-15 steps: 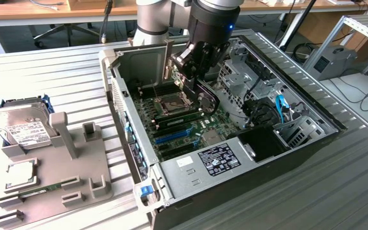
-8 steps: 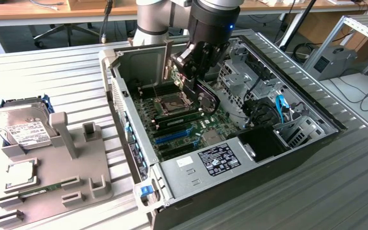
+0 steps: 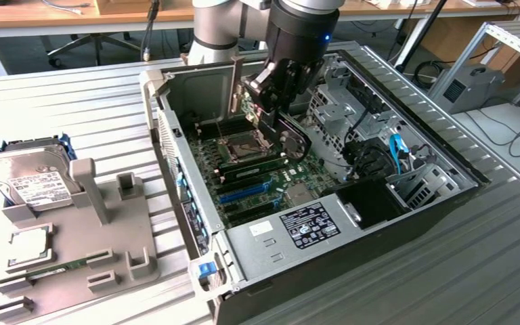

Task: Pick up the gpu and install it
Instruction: 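Insert the gpu into the slot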

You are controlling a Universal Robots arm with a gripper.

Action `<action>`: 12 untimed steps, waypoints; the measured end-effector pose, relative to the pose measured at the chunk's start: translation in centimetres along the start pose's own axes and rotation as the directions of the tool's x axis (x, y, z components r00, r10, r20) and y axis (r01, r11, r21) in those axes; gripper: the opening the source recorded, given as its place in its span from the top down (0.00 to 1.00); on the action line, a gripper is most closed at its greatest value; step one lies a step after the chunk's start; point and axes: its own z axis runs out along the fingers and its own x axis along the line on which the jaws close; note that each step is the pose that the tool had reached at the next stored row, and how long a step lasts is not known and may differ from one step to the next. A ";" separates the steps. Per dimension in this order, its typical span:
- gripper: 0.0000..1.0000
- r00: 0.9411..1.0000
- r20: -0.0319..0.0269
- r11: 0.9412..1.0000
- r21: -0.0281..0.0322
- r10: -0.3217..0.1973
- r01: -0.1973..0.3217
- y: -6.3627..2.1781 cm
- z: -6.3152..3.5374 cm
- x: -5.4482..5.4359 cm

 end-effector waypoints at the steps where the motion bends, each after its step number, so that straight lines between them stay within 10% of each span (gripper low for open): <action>1: 0.74 1.000 0.000 1.000 0.000 -0.002 0.002 0.00 0.00 0.0; 12: 0.74 1.000 -0.001 1.000 0.000 -0.022 0.022 0.00 0.00 0.0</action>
